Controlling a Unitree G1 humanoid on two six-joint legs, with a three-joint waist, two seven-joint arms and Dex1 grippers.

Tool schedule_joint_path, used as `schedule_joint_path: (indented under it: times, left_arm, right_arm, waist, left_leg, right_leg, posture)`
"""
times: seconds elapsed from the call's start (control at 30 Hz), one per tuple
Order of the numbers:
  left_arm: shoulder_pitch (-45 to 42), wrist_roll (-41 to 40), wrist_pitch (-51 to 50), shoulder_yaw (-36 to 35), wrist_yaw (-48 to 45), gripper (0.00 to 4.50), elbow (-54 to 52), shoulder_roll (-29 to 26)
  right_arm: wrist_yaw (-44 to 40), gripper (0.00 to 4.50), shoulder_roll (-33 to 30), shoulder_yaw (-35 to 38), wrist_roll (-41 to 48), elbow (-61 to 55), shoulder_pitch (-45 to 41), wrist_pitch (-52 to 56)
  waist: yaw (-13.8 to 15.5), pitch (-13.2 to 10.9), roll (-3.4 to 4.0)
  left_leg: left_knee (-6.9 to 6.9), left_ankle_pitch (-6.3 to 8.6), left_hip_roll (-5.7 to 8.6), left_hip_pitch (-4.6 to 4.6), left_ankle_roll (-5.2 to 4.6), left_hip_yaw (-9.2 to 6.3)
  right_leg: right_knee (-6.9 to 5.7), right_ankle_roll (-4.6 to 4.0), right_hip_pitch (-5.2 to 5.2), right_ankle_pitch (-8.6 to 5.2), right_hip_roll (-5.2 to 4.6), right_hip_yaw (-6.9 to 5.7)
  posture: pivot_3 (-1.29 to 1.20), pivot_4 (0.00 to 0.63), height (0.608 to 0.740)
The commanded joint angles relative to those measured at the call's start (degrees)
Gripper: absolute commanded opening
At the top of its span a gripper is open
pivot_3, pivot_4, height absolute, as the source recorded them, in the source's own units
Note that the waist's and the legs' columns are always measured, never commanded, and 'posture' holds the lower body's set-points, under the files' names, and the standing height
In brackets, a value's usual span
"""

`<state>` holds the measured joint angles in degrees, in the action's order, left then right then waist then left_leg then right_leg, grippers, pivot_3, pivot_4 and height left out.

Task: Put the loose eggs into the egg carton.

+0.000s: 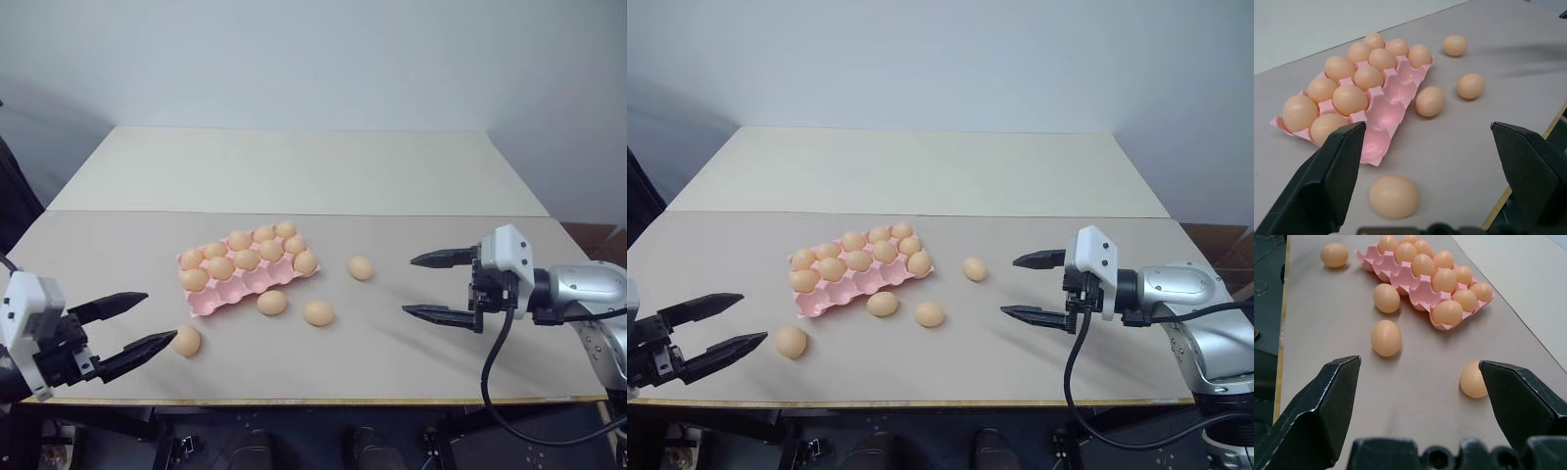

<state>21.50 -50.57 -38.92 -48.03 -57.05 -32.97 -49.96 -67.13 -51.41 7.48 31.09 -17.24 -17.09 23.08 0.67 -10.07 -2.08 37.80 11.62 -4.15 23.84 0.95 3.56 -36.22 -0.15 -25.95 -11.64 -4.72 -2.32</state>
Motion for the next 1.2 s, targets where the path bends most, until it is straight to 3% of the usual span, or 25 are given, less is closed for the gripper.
schedule_joint_path:
  times: [0.03, 0.4, 0.67, 0.87, 1.2]
  left_arm:
    - [-0.95, -1.85, -0.56, -0.94, 0.96, 4.46, -0.26, -0.39]
    - [-0.83, -0.69, -0.47, -1.35, 0.75, 4.46, -0.75, -1.99]
    - [-2.35, -2.42, -0.57, 0.62, 2.66, 4.46, -1.94, -0.63]
    - [-5.35, -2.47, -0.59, 3.71, 2.54, 4.46, -0.97, -1.49]
    - [-7.63, -1.17, 0.46, 5.49, 1.1, 4.46, 0.8, -1.95]
  right_arm:
    - [-0.07, 4.5, -0.28, 1.46, 0.38, -0.73, -0.68, -1.3]
    - [-0.18, 4.5, -0.4, 0.92, -0.26, -0.06, -0.79, -1.11]
    - [2.05, 4.5, -1.05, -3.73, -5.81, 2.98, -6.77, 0.65]
    - [9.64, 4.5, 4.03, -13.35, -13.81, 5.71, -14.71, 6.03]
    - [19.49, 4.5, 17.37, -24.59, -26.12, 21.55, -25.78, 9.58]
  waist:
    - [0.0, 0.0, 0.0]
    - [0.0, 0.0, 0.0]
    - [-0.08, 0.0, 0.0]
    - [-0.37, 0.02, -0.03]
    - [-0.82, 0.02, -0.03]
  left_leg:
    - [0.0, 0.0, 0.0, 0.0, 0.0, 0.0]
    - [0.0, 0.0, -0.01, 0.0, 0.0, 0.0]
    - [0.0, 0.0, -0.07, -0.01, 0.0, 0.01]
    - [0.01, 0.0, -0.22, -0.02, 0.0, 0.02]
    - [0.01, -0.01, -0.26, 0.05, -0.01, 0.05]
  right_leg:
    - [0.0, 0.0, 0.0, 0.0, 0.0, 0.0]
    - [0.0, 0.0, 0.0, 0.0, 0.02, 0.01]
    - [0.0, -0.01, -0.01, 0.02, 0.09, 0.03]
    - [0.0, -0.1, -0.03, 0.07, 0.29, 0.06]
    - [-0.01, 0.13, -0.1, 0.32, 0.35, 0.08]
  posture:
    - [0.0, 0.15, 0.74]
    - [0.0, 0.15, 0.74]
    - [0.0, 0.15, 0.74]
    - [0.0, 0.15, 0.74]
    - [0.0, 0.15, 0.74]
